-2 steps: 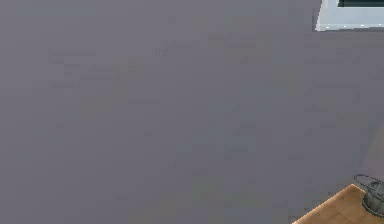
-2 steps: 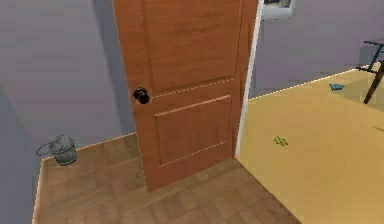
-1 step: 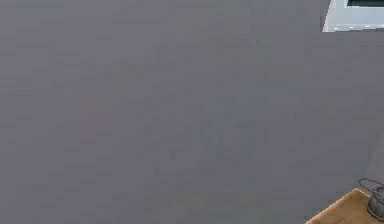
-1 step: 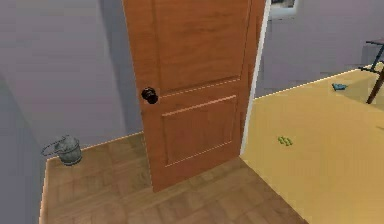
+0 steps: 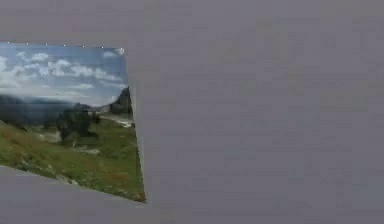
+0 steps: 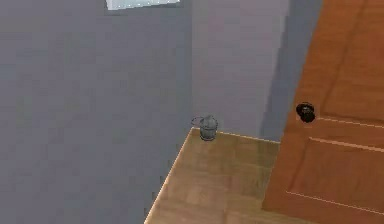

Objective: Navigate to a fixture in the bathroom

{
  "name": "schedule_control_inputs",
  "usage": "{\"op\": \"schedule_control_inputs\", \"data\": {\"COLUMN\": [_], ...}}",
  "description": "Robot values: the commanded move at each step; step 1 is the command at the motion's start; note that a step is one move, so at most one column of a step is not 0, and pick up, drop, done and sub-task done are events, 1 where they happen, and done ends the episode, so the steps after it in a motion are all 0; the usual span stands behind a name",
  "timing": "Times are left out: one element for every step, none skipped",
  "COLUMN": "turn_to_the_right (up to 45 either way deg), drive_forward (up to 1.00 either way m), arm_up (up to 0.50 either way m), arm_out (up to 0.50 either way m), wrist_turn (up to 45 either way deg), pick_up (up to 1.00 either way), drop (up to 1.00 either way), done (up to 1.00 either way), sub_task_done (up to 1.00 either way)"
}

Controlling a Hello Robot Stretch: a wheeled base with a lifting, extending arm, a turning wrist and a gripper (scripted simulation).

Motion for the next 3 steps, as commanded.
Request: {"op": "schedule_control_inputs", "data": {"turn_to_the_right": [-45.0,-27.0,0.0], "drive_forward": [0.00,0.00,0.55], "arm_up": [0.00,0.00,0.00], "arm_out": [0.00,0.00,0.00], "wrist_turn": [0.0,0.0,0.0], "pick_up": [0.00,0.00,0.00], "drop": [0.00,0.00,0.00], "done": [0.00,0.00,0.00], "sub_task_done": [0.00,0.00,0.00]}}
